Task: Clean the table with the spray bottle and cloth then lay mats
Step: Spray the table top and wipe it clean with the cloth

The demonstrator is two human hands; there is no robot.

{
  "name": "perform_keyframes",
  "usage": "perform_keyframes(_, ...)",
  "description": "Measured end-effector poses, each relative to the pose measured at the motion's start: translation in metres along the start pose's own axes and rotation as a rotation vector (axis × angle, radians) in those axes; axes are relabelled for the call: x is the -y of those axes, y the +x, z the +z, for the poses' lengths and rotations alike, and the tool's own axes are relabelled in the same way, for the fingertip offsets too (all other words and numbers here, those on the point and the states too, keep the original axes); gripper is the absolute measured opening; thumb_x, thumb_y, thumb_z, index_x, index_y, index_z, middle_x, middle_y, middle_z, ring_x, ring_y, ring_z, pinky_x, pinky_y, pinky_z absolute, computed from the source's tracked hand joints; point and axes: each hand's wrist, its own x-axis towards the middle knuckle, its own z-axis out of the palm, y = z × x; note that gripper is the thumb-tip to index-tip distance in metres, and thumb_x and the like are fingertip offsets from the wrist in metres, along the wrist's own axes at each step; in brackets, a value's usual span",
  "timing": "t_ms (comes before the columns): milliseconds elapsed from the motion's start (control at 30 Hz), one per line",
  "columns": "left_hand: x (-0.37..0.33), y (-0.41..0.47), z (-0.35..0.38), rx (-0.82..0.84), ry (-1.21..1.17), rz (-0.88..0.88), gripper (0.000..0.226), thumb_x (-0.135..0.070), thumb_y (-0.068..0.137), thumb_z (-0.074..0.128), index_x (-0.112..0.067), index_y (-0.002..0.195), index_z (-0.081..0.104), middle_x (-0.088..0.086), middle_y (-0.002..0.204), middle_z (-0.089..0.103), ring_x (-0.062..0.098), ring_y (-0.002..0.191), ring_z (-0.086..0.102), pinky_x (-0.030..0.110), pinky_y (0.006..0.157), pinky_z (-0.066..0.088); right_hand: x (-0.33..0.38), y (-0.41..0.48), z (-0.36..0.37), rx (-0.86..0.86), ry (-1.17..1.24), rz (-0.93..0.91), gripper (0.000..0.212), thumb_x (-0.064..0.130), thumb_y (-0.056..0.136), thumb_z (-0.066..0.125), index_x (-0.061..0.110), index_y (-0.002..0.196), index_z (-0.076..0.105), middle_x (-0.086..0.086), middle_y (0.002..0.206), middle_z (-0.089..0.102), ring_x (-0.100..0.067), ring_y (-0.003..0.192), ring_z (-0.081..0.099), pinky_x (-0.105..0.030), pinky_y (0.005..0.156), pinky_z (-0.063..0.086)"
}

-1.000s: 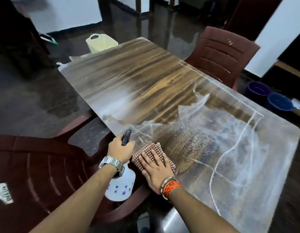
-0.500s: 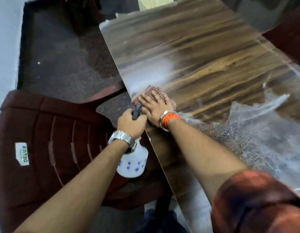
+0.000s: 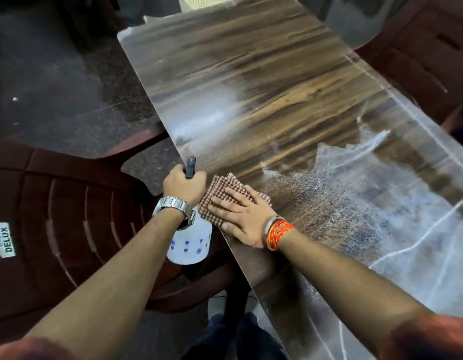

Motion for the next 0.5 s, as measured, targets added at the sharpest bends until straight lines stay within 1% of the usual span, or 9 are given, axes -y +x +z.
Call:
perform_keyframes(33,-0.001,-0.001,-0.001,0.005,0.009,0.008,0.026,-0.027,0.082,0.058,-0.002,0.090,0.060,0.013,0.087,0.065,0.031,0.075,0.056,0.034,0.060,0.036,-0.017,0.000,-0.003,-0.019,-0.013,0.055,0.058,0.056,0.093,0.011,0.043,0.149,0.009,0.019,0.158,0.015,-0.017,0.147,0.004,-0.053,0.116,0.001)
perform_keyframes(67,0.000,-0.003,-0.002,0.007,0.020,0.015,0.023,-0.026,0.082,0.058,-0.003,0.086,0.058,0.012,0.086,0.064,0.031,0.074,0.055,0.034,0.059,0.035,-0.037,-0.001,-0.007,-0.060,-0.011,0.178,0.059,0.057,0.092,0.010,0.044,0.149,0.008,0.019,0.158,0.013,-0.017,0.148,0.004,-0.052,0.116,0.002)
perform_keyframes(133,0.001,-0.005,-0.005,0.011,0.021,0.031,0.017,-0.025,0.081,0.057,-0.010,0.078,0.052,0.011,0.083,0.063,0.032,0.074,0.056,0.033,0.057,0.034,-0.085,-0.011,-0.013,-0.126,0.040,0.527,0.061,0.059,0.090,0.008,0.045,0.150,0.009,0.020,0.159,0.008,-0.016,0.148,0.003,-0.051,0.116,0.004)
perform_keyframes(200,0.004,-0.008,-0.008,0.013,0.010,0.043,0.016,-0.027,0.079,0.057,-0.012,0.076,0.050,0.013,0.082,0.065,0.035,0.075,0.061,0.034,0.057,0.039,-0.127,-0.033,-0.014,-0.115,0.154,0.814,0.058,0.055,0.095,0.014,0.043,0.151,0.007,0.019,0.160,0.002,-0.017,0.148,-0.001,-0.054,0.116,0.002)
perform_keyframes(300,0.003,-0.017,-0.006,0.004,0.021,0.054,0.022,-0.029,0.077,0.056,-0.007,0.083,0.055,0.016,0.085,0.068,0.037,0.077,0.064,0.037,0.061,0.044,-0.127,-0.049,-0.009,-0.119,0.249,1.043,0.055,0.048,0.099,0.019,0.040,0.152,0.005,0.017,0.160,-0.002,-0.021,0.148,-0.004,-0.057,0.115,-0.003)
perform_keyframes(333,0.001,-0.022,-0.004,0.002,0.023,0.057,0.024,-0.028,0.079,0.056,-0.005,0.086,0.057,0.016,0.086,0.068,0.036,0.078,0.064,0.036,0.062,0.043,-0.110,-0.047,-0.005,-0.139,0.209,1.030,0.055,0.048,0.098,0.018,0.040,0.151,0.004,0.016,0.160,-0.002,-0.023,0.148,-0.003,-0.057,0.115,-0.003)
perform_keyframes(367,0.000,-0.026,-0.001,0.000,0.019,0.063,0.026,-0.028,0.081,0.056,-0.003,0.088,0.058,0.016,0.086,0.068,0.036,0.078,0.063,0.036,0.062,0.043,-0.089,-0.045,0.001,-0.149,0.155,0.943,0.056,0.048,0.097,0.016,0.040,0.151,0.004,0.016,0.160,0.000,-0.023,0.148,0.000,-0.057,0.115,-0.002)
perform_keyframes(433,-0.004,-0.039,0.008,-0.002,0.018,0.065,0.024,-0.027,0.082,0.058,-0.004,0.087,0.058,0.014,0.084,0.066,0.036,0.077,0.062,0.035,0.061,0.041,-0.039,-0.052,0.010,-0.158,0.073,0.641,0.058,0.049,0.093,0.017,0.040,0.151,0.013,0.015,0.159,0.014,-0.024,0.148,0.012,-0.057,0.114,0.005)
perform_keyframes(500,-0.005,-0.055,0.018,-0.008,0.028,0.056,0.017,-0.024,0.083,0.059,-0.008,0.079,0.055,0.011,0.078,0.061,0.036,0.075,0.057,0.034,0.057,0.036,0.003,-0.081,0.021,-0.165,0.027,0.330,0.056,0.047,0.094,0.025,0.037,0.149,0.025,0.012,0.156,0.028,-0.026,0.145,0.021,-0.058,0.113,0.012)
